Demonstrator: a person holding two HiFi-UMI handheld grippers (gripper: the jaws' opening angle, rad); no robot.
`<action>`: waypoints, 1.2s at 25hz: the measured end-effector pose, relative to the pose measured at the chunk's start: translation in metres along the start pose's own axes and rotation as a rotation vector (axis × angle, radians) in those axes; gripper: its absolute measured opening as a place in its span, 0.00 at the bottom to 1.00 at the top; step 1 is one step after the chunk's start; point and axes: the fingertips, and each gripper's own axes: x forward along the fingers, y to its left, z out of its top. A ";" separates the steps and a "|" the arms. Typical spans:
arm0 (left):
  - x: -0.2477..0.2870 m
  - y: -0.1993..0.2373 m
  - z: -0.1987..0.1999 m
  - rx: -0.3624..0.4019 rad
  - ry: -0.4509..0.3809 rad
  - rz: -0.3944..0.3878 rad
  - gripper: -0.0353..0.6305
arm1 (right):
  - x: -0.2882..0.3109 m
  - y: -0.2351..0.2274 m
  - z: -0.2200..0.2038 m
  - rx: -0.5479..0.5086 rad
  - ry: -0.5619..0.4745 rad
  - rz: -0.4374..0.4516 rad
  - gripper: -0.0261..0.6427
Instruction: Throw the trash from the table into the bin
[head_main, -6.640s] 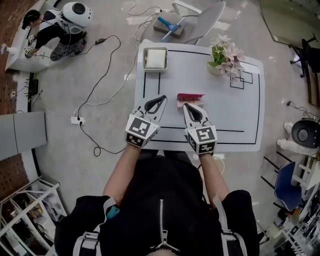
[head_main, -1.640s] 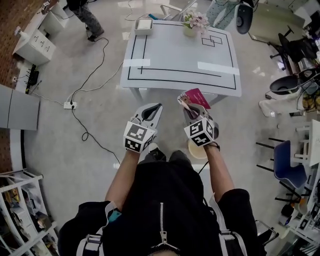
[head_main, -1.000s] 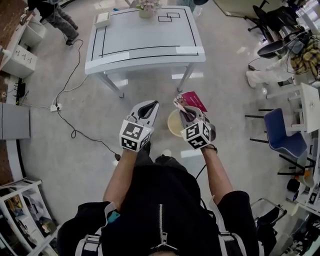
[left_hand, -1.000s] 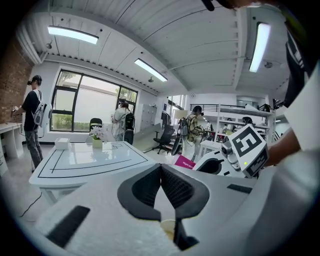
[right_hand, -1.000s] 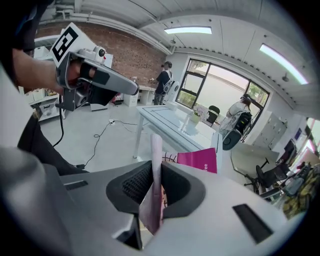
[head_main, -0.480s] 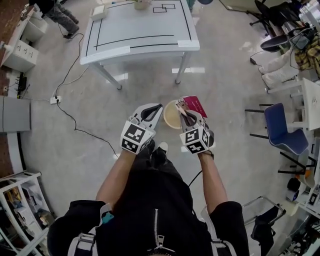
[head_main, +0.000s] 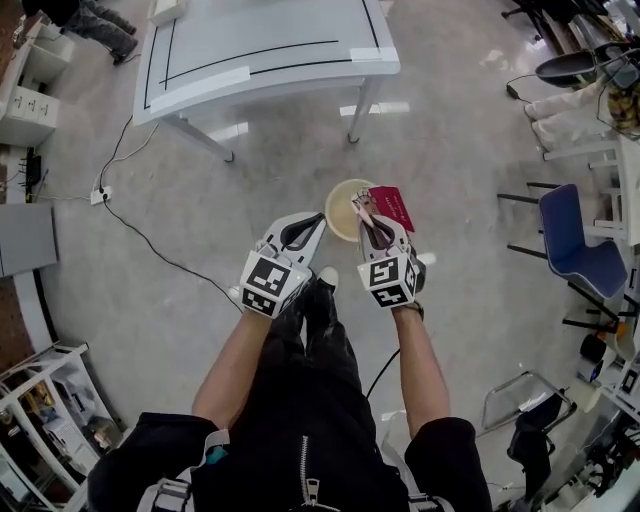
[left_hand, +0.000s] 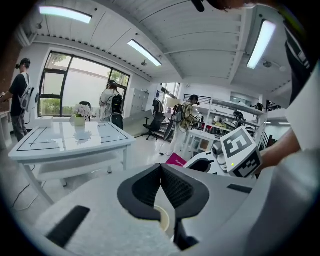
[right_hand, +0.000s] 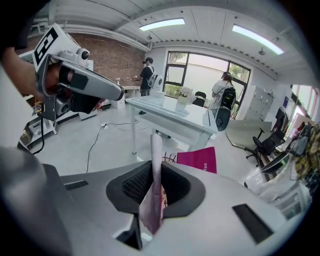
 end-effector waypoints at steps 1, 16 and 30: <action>0.004 0.004 -0.005 -0.004 0.002 0.002 0.06 | 0.007 0.001 -0.006 0.010 0.008 0.003 0.12; 0.058 0.009 -0.126 -0.101 0.032 0.033 0.06 | 0.117 0.010 -0.098 0.134 0.069 -0.004 0.12; 0.116 0.046 -0.248 -0.169 0.154 0.122 0.06 | 0.217 0.001 -0.186 0.271 0.115 -0.014 0.12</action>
